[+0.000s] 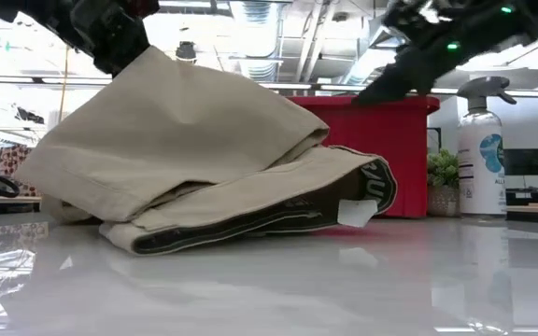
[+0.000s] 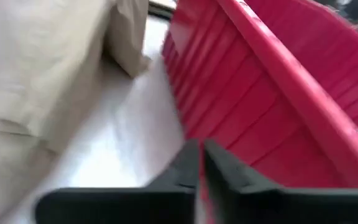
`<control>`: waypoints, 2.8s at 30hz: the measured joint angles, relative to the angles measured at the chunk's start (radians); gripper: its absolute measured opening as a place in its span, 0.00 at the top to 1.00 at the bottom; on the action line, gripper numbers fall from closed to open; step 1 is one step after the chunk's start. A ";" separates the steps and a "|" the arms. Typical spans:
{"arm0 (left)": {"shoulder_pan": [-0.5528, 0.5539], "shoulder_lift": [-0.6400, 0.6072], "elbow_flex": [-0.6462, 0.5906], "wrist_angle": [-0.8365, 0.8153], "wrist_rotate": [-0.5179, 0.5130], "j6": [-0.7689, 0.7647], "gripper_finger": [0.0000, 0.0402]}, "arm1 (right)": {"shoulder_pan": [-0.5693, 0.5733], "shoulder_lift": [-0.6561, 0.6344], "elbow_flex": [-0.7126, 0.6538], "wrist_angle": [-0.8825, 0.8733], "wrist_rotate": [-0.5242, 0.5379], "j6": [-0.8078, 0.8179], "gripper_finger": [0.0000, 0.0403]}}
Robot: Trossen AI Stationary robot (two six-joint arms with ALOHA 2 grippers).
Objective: Fold Laundry from Bin
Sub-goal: Fold the brown short pants in the red bin
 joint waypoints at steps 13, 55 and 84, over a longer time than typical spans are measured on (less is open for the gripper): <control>0.020 0.000 0.000 -0.085 -0.044 -0.055 0.52 | -0.105 0.414 0.313 -0.150 0.121 -0.134 0.96; 0.020 0.001 0.000 -0.112 -0.135 -0.017 0.52 | -0.625 0.600 0.558 0.087 -0.104 -0.355 0.97; -0.007 -0.002 0.355 -0.663 -0.050 0.081 0.23 | -0.131 0.219 0.612 -0.644 -0.377 -0.121 0.46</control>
